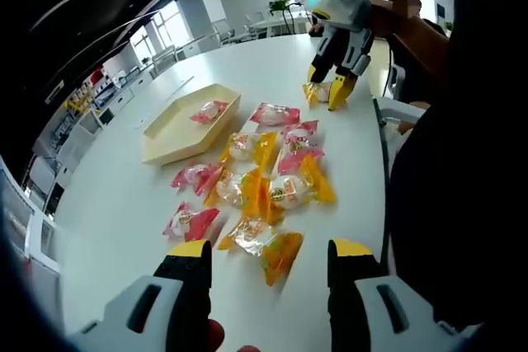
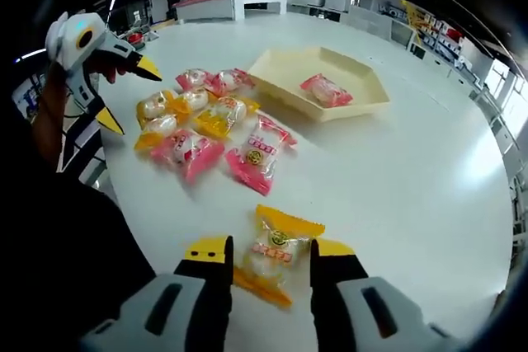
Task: Pick up the marshmallows scattered on the table and place them into the bowl on the table
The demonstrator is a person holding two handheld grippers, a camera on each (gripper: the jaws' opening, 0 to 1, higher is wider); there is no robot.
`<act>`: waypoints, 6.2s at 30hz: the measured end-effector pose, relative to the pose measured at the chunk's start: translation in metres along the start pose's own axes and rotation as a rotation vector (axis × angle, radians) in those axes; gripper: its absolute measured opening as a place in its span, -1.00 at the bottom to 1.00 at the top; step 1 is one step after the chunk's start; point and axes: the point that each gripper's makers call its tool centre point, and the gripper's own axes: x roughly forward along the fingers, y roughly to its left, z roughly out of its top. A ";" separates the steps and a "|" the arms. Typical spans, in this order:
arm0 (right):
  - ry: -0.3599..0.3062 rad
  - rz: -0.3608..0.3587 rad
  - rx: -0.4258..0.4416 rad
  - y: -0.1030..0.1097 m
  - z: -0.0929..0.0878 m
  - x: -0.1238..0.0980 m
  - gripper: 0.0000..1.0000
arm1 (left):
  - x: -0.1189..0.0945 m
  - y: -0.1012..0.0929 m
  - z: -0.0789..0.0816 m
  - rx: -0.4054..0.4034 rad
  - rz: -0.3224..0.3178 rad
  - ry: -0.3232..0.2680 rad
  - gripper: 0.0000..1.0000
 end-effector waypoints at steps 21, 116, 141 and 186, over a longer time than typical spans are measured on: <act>-0.056 0.039 -0.047 0.003 0.004 0.002 -0.53 | 0.006 -0.003 -0.001 0.012 -0.010 0.014 0.14; -0.402 -0.030 -0.026 -0.019 0.067 -0.021 -0.57 | 0.005 -0.003 0.007 -0.006 -0.020 -0.046 0.11; -0.569 -0.073 -0.145 -0.035 0.094 -0.014 -0.57 | 0.008 -0.006 0.003 0.006 -0.039 -0.026 0.11; -0.806 -0.151 -0.006 -0.072 0.136 -0.013 -0.56 | 0.004 -0.003 0.009 0.001 -0.019 -0.035 0.11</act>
